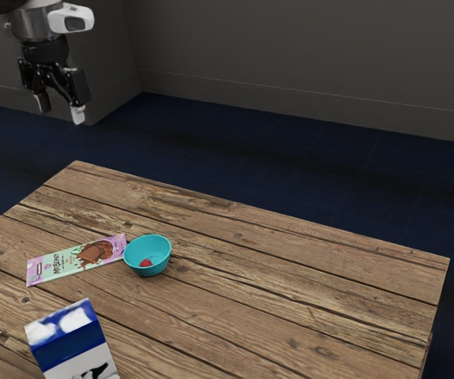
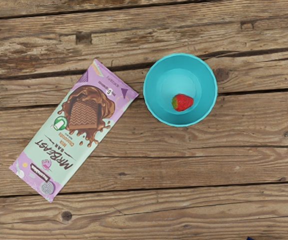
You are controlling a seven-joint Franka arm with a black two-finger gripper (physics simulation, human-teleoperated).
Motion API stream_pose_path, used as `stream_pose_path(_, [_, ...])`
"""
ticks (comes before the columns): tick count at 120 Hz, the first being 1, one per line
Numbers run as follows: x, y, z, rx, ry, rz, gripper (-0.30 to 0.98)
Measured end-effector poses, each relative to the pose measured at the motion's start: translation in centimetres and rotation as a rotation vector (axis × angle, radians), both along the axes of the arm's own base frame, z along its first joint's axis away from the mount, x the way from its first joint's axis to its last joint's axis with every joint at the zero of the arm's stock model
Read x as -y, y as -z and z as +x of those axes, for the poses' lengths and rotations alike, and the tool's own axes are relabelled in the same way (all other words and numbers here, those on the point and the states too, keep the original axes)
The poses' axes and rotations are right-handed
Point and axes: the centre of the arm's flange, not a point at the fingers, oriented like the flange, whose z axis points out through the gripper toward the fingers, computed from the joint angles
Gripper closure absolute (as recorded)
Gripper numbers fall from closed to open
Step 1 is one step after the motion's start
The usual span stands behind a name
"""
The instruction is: Take strawberry from the bowl
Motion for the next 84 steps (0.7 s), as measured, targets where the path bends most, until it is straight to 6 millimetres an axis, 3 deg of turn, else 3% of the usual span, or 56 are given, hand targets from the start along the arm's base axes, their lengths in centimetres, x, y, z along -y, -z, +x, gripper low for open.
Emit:
stream_pose_path(14, [2.3,-0.3,0.7,0.039,0.063,0.005,0.00])
stream_pose_path(24, [4.1,2.1,2.5,0.009,0.108,0.004,0.00])
stream_pose_path(34, [5.8,7.2,4.7,-0.078,0.143,0.001,0.00])
stream_pose_path(50, [8.6,16.6,5.0,-0.179,0.235,0.022,0.00])
stream_pose_path(59, [8.9,21.4,6.8,-0.199,0.332,0.035,0.00])
stream_pose_path(84, [10.5,27.6,11.3,-0.160,0.679,0.035,0.04])
